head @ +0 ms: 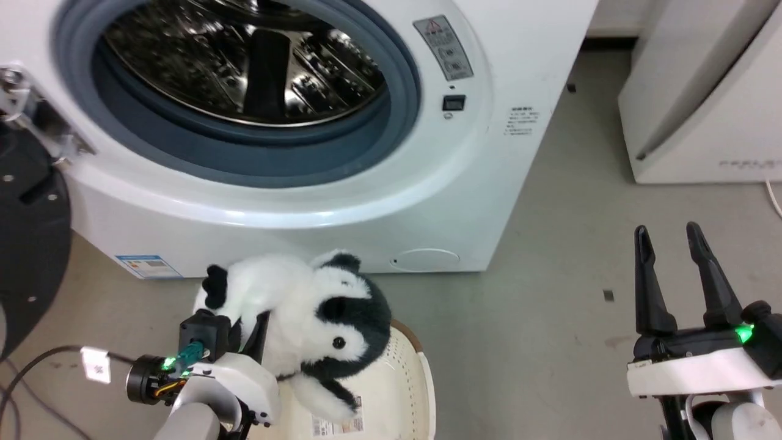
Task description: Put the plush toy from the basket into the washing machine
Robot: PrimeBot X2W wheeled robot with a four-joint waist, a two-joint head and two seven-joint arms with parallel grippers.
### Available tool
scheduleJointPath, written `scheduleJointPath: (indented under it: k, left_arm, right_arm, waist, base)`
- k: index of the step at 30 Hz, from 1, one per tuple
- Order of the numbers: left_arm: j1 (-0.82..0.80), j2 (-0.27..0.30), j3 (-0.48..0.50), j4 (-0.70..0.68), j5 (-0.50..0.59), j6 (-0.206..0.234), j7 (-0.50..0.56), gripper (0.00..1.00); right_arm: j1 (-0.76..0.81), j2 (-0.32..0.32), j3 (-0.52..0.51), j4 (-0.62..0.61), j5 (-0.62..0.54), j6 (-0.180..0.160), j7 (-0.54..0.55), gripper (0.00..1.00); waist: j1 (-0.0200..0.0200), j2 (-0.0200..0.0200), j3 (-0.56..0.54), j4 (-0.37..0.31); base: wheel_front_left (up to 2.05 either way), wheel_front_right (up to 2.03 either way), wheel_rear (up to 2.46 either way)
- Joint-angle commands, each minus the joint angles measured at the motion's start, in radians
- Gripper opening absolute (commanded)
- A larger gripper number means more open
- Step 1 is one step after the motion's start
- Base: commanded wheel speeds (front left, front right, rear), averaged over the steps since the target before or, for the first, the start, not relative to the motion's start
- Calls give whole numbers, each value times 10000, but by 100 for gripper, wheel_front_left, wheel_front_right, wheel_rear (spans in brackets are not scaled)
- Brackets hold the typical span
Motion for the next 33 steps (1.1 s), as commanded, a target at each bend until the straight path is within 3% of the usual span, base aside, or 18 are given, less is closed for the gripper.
scheduleJointPath:
  k: [1,11,18,27,33]
  left_arm:
    - [300,-36,294,-681,203,79,-67,0]
    - [966,-106,1764,-3879,1053,-7,-68,0]
    - [440,340,2597,-5312,1399,-116,-68,0]
    - [-2352,1511,3363,-5194,1053,-383,823,0]
    - [-5135,2502,3403,-3826,875,-717,1771,0]
  right_arm:
    - [167,24,7,-1,-59,-9,-44,100]
    - [186,24,105,-127,183,-9,-44,100]
    - [-132,24,155,-457,814,-9,-44,100]
    - [-797,24,56,-1362,1062,-9,-44,100]
    - [-1193,24,143,-1783,1289,-9,-44,100]
  waist:
    - [1,-1,-197,132]
    - [1,-1,-102,-124]
    - [1,-1,603,-793]
    - [1,-1,2451,-1605]
    - [1,-1,3658,-2005]
  base:
    - [0,0,0]
    - [0,0,0]
    - [0,0,0]
    - [0,0,0]
    - [0,0,0]
